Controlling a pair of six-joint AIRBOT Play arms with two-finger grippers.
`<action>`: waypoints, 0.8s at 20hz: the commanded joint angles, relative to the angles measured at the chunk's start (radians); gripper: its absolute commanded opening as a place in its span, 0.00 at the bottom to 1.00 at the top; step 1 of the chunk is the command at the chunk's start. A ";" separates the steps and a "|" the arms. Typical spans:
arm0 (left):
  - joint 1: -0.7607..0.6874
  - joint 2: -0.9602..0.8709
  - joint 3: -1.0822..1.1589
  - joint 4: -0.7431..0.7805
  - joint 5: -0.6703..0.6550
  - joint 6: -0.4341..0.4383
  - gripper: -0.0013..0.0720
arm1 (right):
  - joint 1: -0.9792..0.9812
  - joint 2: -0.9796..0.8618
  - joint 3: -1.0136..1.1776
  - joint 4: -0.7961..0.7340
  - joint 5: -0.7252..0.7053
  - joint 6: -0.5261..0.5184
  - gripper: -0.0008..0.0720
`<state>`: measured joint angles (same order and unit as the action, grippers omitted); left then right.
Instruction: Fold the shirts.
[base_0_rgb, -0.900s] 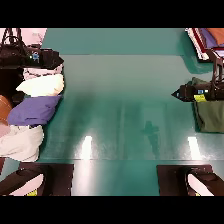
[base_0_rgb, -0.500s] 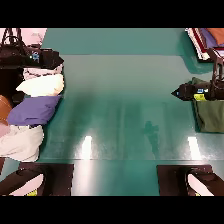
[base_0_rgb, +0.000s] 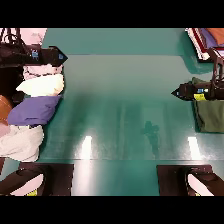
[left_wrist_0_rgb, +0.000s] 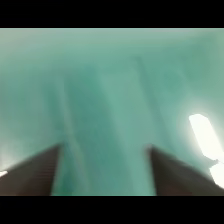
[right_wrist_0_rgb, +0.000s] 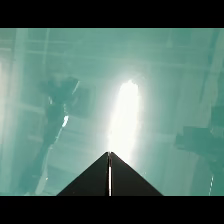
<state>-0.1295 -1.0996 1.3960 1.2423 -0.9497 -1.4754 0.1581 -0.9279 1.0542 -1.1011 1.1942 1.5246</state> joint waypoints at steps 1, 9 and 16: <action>0.001 -0.037 0.000 0.310 0.140 -0.074 0.93 | 0.000 0.001 0.000 0.001 0.000 0.000 0.03; 0.226 -0.438 0.016 0.354 0.301 -0.148 0.93 | 0.001 0.001 0.000 0.003 -0.011 0.000 0.03; 0.261 -0.673 0.178 0.348 0.307 -0.137 0.92 | 0.009 0.001 0.000 0.002 -0.014 0.000 0.03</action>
<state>0.1181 -1.6981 1.5269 1.5898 -0.6525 -1.6142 0.1658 -0.9279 1.0542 -1.0988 1.1847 1.5246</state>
